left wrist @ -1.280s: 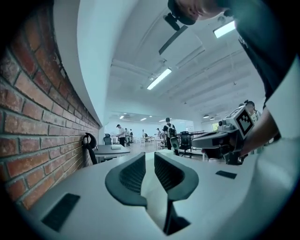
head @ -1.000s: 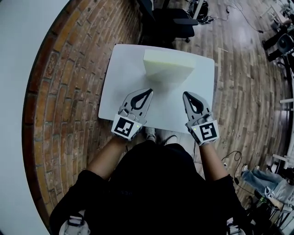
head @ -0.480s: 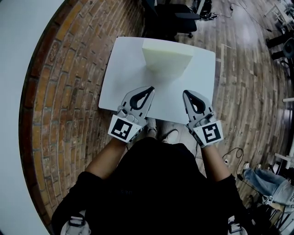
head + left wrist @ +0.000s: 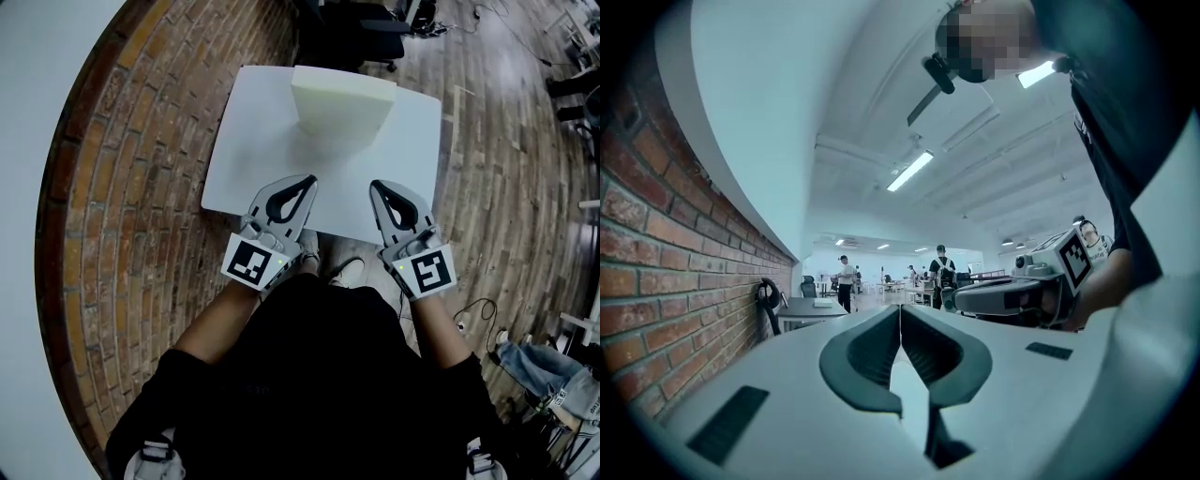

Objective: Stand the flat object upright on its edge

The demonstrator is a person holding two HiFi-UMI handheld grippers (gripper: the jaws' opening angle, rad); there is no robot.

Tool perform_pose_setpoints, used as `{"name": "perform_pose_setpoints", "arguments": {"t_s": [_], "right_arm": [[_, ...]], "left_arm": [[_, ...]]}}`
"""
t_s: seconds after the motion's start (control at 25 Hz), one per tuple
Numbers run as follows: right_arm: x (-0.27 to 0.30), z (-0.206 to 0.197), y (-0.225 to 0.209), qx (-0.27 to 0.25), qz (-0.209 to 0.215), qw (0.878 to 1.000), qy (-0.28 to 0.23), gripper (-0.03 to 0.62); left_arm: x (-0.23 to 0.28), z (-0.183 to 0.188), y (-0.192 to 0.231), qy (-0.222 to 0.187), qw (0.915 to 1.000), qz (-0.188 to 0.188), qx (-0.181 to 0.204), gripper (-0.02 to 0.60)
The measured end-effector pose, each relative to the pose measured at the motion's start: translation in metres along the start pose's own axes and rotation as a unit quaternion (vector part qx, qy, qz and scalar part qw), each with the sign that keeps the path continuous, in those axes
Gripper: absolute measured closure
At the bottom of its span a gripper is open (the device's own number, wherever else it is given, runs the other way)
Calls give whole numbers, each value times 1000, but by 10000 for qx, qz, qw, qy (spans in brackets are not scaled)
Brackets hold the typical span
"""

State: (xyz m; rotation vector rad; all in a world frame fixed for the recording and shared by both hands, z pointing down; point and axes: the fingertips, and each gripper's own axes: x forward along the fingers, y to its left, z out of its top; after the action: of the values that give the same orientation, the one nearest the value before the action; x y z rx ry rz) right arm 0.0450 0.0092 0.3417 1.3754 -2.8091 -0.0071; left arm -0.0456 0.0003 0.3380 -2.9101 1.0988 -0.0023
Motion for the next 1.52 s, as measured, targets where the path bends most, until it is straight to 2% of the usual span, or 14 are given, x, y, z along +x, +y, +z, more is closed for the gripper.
{"name": "perform_pose_setpoints", "arguments": {"t_s": [1.52], "right_arm": [[-2,-1,4,-37,-20,10000,21,589]], "left_arm": [[0,-10,-2,82,9999,-49,73,561]]}}
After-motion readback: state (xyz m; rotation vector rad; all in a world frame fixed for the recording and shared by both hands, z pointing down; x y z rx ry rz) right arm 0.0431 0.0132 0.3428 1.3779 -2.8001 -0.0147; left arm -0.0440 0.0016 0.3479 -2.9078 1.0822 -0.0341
